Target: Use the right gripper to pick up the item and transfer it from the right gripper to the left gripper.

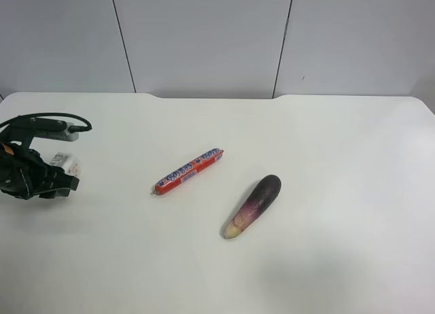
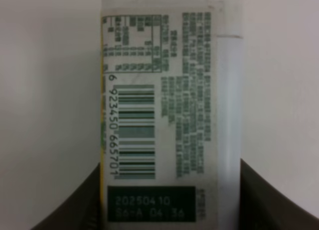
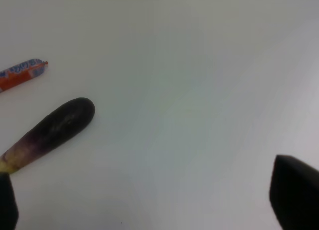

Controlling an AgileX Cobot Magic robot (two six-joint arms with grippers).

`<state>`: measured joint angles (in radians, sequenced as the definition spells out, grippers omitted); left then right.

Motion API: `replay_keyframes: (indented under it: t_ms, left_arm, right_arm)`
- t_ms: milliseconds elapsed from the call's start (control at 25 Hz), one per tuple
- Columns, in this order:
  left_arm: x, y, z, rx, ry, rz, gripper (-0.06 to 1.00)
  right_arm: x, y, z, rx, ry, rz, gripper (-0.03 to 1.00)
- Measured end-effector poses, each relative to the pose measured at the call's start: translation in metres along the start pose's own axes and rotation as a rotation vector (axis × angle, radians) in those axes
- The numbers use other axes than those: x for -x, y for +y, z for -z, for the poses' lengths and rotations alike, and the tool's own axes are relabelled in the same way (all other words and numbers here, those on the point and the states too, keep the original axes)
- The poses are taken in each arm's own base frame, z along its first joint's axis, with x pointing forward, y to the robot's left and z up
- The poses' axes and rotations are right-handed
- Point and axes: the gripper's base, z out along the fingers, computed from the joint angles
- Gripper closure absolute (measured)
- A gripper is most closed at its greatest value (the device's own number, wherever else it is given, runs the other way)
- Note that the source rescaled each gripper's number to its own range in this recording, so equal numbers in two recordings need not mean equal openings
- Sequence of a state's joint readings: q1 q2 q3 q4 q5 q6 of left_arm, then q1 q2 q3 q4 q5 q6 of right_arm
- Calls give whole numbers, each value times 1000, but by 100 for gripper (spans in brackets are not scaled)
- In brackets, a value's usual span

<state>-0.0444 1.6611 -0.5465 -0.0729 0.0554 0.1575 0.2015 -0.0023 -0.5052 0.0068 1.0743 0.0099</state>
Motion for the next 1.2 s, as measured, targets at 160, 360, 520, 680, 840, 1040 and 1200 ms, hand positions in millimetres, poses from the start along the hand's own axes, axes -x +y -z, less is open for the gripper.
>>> replay_keyframes:
  t_ms: [160,360,520,680,840,1040,1200]
  left_arm:
    - [-5,0,-9,-3,40,4,94]
    - [-5,0,-9,-3,40,4,94]
    - [-4,0,-9,-1,28,47,46]
    - [2,0,-6,0,5,78,0]
    - [21,1,13,-12,5,71,-4]
    - [45,0,55,-42,79,57,-5]
    - [60,0,104,-61,102,51,-5]
  right_arm:
    - [0,0,0,0,0,0,-3]
    - [0,0,0,0,0,0,-3]
    - [0,0,0,0,0,0,-3]
    - [0,0,0,0,0,0,-3]
    - [0,0,0,0,0,0,-3]
    - [0,0,0,0,0,0,-3]
    - [0,0,0,0,0,0,-3]
